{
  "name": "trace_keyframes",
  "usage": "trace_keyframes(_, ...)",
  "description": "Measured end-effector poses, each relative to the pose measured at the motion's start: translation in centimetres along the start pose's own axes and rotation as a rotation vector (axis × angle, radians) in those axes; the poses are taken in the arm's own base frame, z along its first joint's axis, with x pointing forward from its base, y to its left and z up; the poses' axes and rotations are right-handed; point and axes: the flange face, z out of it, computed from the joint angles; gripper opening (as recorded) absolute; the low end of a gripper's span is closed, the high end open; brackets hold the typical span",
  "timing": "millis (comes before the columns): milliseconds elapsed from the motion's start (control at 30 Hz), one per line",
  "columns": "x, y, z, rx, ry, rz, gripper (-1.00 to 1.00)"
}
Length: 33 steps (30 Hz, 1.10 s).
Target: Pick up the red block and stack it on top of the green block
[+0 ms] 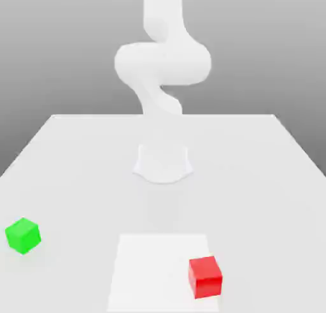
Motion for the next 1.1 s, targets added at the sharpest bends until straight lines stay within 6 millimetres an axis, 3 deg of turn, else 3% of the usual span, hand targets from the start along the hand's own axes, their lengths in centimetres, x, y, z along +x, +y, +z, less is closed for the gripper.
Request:
trace_keyframes(133, -1.9, 0.1, 8.6, -0.086, -0.093, -0.03, 0.0)
trace_keyframes(300, -5.6, 1.5, 18.3, -0.186, -0.207, -0.068, 0.0)
trace_keyframes(467, -10.6, 4.3, 26.9, -0.283, -0.324, -0.107, 0.0)
trace_keyframes(600, -15.6, 7.4, 32.6, -0.356, -0.42, -0.141, 0.0)
trace_keyframes(767, -22.1, 12.1, 38.1, -0.445, -0.538, -0.176, 0.0)
trace_keyframes(933, -25.5, 15.4, 42.7, -0.46, -0.558, -0.18, 0.0)
trace_keyframes(967, -25.9, 15.8, 43.4, -0.461, -0.559, -0.181, -1.0)
trace_keyframes(1100, -25.9, 15.8, 43.4, -0.461, -0.558, -0.181, -1.0)
